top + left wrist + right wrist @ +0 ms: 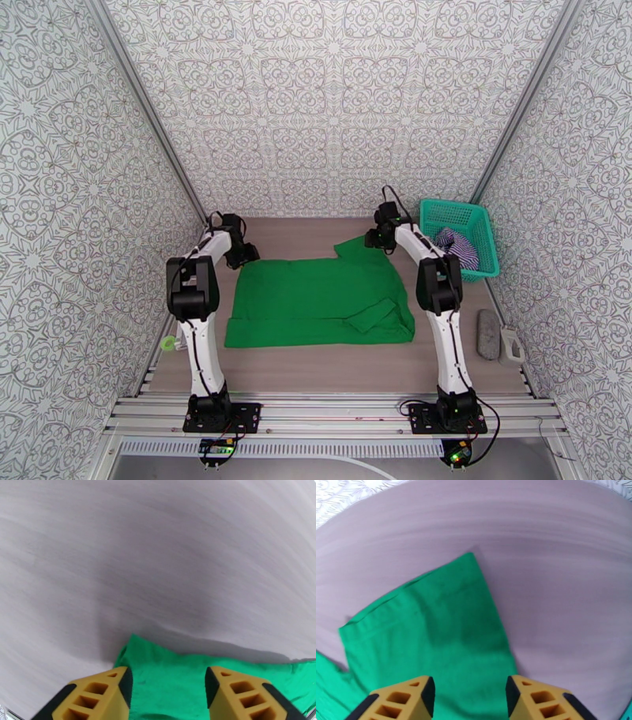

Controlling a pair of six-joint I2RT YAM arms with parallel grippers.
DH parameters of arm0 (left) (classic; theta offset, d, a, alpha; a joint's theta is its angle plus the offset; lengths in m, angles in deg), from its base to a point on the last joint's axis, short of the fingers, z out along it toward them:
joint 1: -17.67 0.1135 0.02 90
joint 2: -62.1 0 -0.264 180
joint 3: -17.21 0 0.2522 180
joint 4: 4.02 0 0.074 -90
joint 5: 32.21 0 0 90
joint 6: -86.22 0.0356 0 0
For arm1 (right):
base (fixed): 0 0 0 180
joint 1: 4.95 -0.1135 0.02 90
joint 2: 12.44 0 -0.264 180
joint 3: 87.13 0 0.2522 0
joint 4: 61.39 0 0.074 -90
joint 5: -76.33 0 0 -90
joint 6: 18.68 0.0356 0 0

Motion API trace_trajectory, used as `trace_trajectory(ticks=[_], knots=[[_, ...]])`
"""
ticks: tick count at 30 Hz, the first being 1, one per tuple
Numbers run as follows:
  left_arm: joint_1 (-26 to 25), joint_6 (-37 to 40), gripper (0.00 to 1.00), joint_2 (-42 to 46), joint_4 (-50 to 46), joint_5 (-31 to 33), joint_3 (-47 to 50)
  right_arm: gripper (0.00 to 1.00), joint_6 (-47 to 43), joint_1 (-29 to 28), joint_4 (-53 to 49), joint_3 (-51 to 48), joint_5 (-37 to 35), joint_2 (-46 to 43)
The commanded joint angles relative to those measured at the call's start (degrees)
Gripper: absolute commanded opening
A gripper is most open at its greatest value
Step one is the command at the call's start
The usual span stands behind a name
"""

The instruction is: Fold and stack the mixed laundry pile

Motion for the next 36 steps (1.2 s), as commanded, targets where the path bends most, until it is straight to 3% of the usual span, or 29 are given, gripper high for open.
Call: trace_trajectory(ticks=[1,13,18,25,30,36], knots=[[0.5,0.8,0.57,-1.9,-2.8,1.6,-2.9,0.53,-0.2,0.7,-4.5,5.7,-1.5,3.3],[0.7,0.6,0.58,-5.9,-6.1,2.8,-8.5,0.51,1.9,1.1,-7.5,13.9,1.8,11.2],[0.9,0.6,0.53,-7.3,-6.9,2.9,-10.6,0.45,2.0,1.1,-8.7,17.8,2.4,12.9],[1.2,1.0,0.35,-8.3,-8.0,2.3,-12.0,0.23,1.3,1.1,-8.3,17.8,3.3,12.7],[1.4,1.3,0.14,-7.8,-8.0,2.0,-11.8,0.05,0.7,1.1,-7.9,17.7,2.7,11.3],[1.9,1.9,0.0,-6.0,-7.7,1.6,-11.0,0.0,0.6,1.3,-7.7,17.6,1.2,8.2]])
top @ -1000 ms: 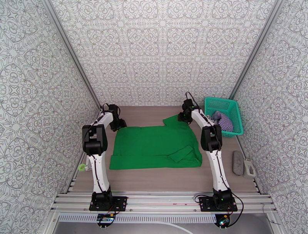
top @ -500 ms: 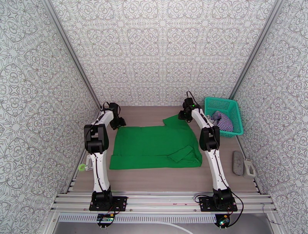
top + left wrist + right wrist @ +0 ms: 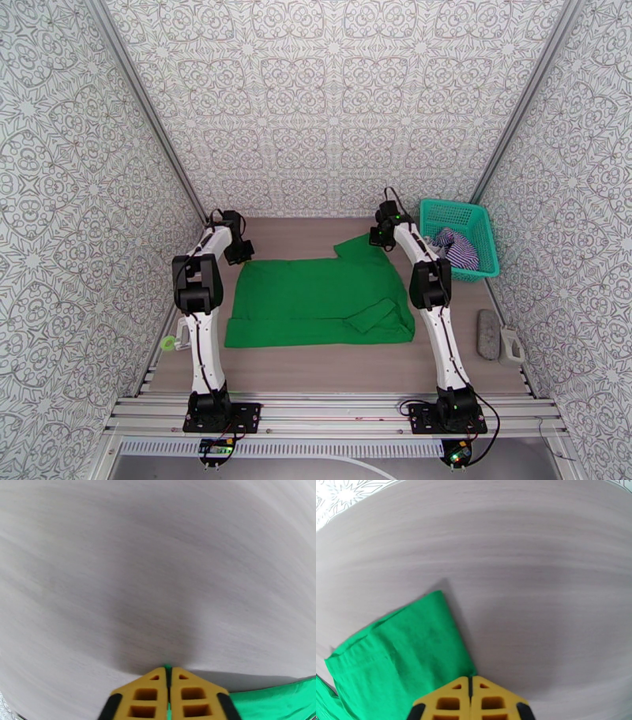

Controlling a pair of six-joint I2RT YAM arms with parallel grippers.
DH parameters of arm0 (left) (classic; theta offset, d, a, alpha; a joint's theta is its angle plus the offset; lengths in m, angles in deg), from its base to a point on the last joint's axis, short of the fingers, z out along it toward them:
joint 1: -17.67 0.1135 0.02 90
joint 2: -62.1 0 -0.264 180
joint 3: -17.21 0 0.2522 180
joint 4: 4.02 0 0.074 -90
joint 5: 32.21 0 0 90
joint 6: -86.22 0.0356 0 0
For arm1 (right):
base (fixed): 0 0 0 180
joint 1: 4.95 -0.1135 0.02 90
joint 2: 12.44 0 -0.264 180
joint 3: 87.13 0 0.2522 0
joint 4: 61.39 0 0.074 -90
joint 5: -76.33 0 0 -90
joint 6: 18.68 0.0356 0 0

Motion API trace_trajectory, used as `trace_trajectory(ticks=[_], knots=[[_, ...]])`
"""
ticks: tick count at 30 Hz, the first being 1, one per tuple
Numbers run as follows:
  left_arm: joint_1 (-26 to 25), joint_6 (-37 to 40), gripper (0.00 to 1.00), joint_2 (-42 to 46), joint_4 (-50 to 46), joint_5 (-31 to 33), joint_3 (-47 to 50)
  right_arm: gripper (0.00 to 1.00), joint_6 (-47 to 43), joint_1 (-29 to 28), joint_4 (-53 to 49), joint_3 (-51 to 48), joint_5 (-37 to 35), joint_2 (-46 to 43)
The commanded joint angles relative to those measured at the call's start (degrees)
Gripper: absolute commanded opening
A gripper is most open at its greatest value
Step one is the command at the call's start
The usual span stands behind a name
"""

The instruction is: Fold and stack the mixed laundry pile

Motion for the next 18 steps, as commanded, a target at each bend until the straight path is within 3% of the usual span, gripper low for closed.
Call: trace_trajectory(ticks=[1,7,8,9,11,15,18], knots=[[1.0,0.8,0.0,1.0,-1.1,-0.6,0.0,0.0,-0.2,0.0,-1.0,0.7,-0.3,-2.9],[1.2,1.4,0.0,3.2,0.0,-1.5,2.4,0.0,0.8,1.0,0.2,-2.4,1.2,-7.8],[1.3,1.3,0.0,3.5,0.3,-1.6,2.7,0.09,0.9,1.3,0.1,-2.5,1.3,-8.4],[1.2,1.3,0.0,3.7,0.5,-1.8,3.0,0.25,1.0,1.4,-0.5,-3.1,1.2,-8.9],[1.3,1.3,0.11,4.0,0.8,-1.8,3.5,0.38,0.9,1.6,-1.1,-5.1,0.6,-10.0],[1.3,1.2,0.27,4.2,1.0,-1.9,3.6,0.39,0.6,1.7,-1.2,-10.9,-1.7,-12.8],[1.4,1.2,0.32,4.2,1.0,-2.0,3.4,0.38,0.6,1.9,-1.0,-16.6,-3.3,-15.3]])
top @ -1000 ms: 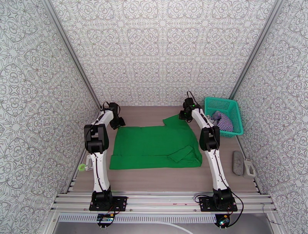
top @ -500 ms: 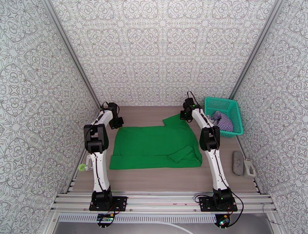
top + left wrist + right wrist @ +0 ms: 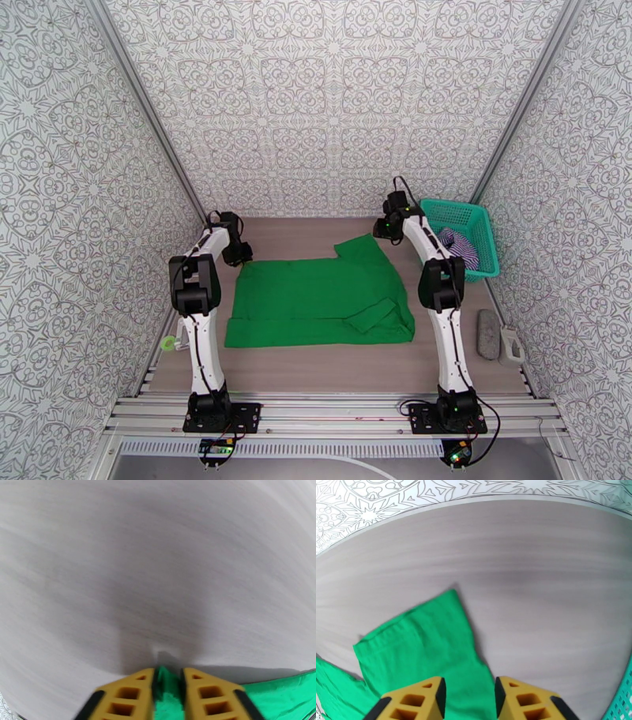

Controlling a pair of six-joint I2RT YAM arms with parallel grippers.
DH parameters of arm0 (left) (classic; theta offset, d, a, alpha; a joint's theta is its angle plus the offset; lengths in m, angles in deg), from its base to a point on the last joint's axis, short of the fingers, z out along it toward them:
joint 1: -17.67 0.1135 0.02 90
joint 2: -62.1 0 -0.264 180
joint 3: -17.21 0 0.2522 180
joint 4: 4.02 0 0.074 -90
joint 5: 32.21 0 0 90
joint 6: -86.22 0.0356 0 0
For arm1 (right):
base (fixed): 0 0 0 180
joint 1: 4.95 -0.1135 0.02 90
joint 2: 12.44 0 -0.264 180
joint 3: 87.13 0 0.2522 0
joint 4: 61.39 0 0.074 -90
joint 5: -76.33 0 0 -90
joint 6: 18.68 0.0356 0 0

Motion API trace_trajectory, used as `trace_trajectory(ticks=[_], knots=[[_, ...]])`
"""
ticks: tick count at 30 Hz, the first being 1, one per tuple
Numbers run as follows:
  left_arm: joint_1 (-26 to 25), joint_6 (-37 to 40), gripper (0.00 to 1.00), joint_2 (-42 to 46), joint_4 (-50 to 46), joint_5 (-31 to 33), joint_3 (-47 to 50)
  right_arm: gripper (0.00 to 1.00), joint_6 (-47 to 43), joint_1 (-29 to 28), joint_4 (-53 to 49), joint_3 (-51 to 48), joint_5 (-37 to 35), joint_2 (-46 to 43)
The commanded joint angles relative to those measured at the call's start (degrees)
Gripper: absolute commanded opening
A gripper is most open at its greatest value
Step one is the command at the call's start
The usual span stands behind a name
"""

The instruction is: Fold and stack the mixed laundry pile

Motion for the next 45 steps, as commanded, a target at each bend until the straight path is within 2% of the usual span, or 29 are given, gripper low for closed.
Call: trace_trajectory(ticks=[1,5,8,11,18,30,39,40,41,43,44,45], knots=[[0.7,0.6,0.33,2.4,0.2,-1.1,0.4,0.37,0.0,0.5,-1.0,-6.3,-2.5,-3.0],[0.9,0.8,0.38,2.3,-0.1,-0.8,0.3,0.32,0.4,1.2,-0.1,-13.0,-2.7,-5.3],[1.0,0.9,0.42,2.2,-0.2,-0.7,0.2,0.32,0.4,1.6,-0.2,-14.9,-2.7,-5.2],[1.1,0.9,0.44,1.9,-0.3,-0.6,0.1,0.32,0.1,1.7,-0.8,-14.1,-1.6,-3.5],[1.2,1.0,0.49,1.2,-1.2,-0.2,-1.0,0.24,-0.4,1.3,-2.1,-10.9,1.5,0.4],[1.3,1.1,0.51,0.5,-2.3,0.1,-2.8,0.05,-0.7,0.3,-3.2,-7.3,0.6,0.5],[1.3,1.5,0.51,1.3,-2.4,0.1,-2.3,0.0,-0.8,0.6,-3.5,-7.1,-0.4,-3.0],[1.4,1.5,0.51,1.4,-2.4,0.1,-2.4,0.01,-0.9,0.6,-3.5,-7.1,-0.4,-3.2],[1.4,1.5,0.51,1.5,-2.4,0.2,-2.5,0.07,-1.2,0.6,-3.6,-7.1,-0.5,-3.2],[1.4,1.5,0.51,1.5,-2.4,0.1,-2.6,0.23,-1.3,0.7,-3.9,-7.1,-0.5,-3.0],[1.4,1.5,0.52,1.6,-2.4,-0.1,-2.7,0.34,-1.4,0.8,-3.9,-7.3,-0.5,-2.8],[1.5,1.5,0.52,1.6,-2.4,-0.1,-2.7,0.4,-1.5,0.9,-3.8,-7.4,-0.5,-2.5]])
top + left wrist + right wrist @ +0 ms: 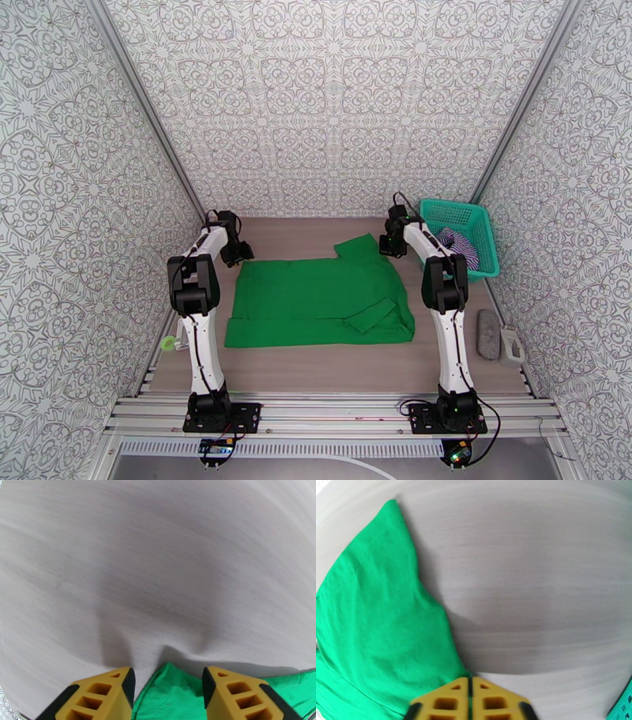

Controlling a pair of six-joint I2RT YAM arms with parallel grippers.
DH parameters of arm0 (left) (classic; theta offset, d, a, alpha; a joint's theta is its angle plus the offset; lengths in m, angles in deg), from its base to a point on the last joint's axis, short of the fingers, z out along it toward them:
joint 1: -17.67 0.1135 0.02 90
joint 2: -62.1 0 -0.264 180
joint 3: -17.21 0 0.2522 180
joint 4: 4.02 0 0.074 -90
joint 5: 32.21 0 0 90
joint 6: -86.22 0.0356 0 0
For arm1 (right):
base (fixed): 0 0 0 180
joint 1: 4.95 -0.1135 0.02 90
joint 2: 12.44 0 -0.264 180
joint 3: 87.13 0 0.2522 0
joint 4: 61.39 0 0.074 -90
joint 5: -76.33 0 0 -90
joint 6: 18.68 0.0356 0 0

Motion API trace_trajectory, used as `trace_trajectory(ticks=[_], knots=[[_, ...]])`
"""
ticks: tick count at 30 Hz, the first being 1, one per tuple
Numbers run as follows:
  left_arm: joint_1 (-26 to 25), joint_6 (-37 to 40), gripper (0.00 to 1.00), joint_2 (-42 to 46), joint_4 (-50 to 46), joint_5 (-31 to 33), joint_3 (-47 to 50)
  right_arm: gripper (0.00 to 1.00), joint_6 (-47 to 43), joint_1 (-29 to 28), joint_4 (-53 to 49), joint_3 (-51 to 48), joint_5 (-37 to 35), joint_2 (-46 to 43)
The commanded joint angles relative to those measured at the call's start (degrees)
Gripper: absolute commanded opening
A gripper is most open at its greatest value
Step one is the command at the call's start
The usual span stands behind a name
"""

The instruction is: Fold and stack the mixed laundry pile

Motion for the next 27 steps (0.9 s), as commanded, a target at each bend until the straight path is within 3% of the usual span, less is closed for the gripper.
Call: trace_trajectory(ticks=[1,7,15,27], knots=[[0.8,1.2,0.52,1.6,-1.1,-0.2,-1.4,0.42,-0.5,0.4,-1.1,1.1,-0.7,-1.5],[0.8,1.2,0.52,1.6,-1.2,-0.3,-1.3,0.46,-1.0,0.4,-1.0,2.2,2.2,0.9],[1.0,1.3,0.52,1.3,-1.0,-0.6,-1.3,0.39,-1.8,-0.1,-2.3,4.8,3.5,4.7],[0.7,1.7,0.54,0.4,-1.2,-1.5,-1.8,0.06,-1.6,-0.4,-1.9,4.9,2.0,3.5]])
